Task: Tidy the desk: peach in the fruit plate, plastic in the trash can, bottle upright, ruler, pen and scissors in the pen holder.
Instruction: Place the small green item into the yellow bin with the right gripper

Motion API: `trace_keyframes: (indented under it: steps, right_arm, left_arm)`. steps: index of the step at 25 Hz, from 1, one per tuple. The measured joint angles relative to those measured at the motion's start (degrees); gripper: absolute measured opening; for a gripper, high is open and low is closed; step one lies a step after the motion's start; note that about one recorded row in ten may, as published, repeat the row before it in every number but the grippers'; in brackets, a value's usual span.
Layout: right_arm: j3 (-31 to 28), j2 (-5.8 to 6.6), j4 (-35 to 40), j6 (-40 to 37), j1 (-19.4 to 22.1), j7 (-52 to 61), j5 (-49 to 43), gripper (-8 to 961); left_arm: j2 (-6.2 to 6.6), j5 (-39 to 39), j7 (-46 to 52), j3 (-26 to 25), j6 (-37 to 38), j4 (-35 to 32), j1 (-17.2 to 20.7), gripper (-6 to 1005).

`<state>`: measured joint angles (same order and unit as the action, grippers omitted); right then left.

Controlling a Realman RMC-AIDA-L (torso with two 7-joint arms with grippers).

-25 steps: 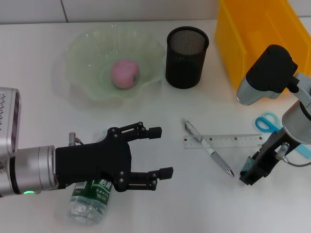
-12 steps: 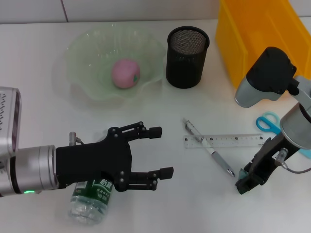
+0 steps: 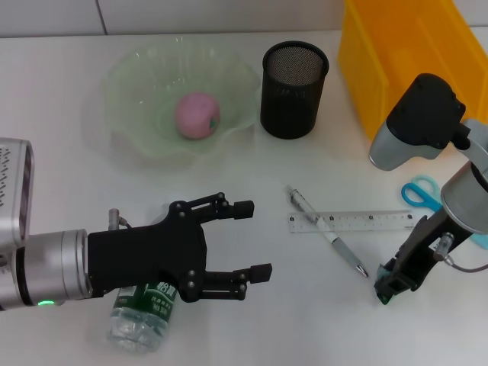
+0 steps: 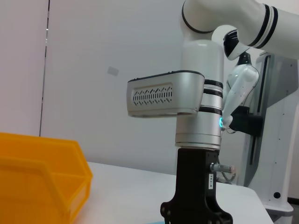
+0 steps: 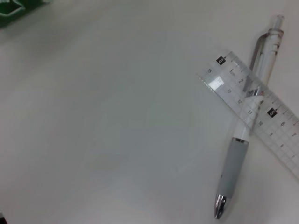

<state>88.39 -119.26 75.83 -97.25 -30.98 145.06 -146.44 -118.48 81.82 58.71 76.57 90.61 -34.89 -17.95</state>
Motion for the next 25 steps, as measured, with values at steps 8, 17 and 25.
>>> trace_keyframes:
  steps: [8,17,25]
  right_arm:
    - [-1.71,0.14,5.71,-1.98,1.16,0.23,-0.69,270]
    - [-16.41,0.26,17.97,-3.71,-0.28,0.1,-5.46,273]
    - [-24.03,1.0,18.68,10.27,-1.89,-1.77,-8.93,275]
  left_arm:
    - [0.0,0.0,0.0,-0.02,0.0,0.0,0.18,861]
    - [0.01,0.0,0.0,0.09,0.06,0.0,0.0,861]
    - [0.0,0.0,0.0,0.1,0.01,0.0,-0.03,861]
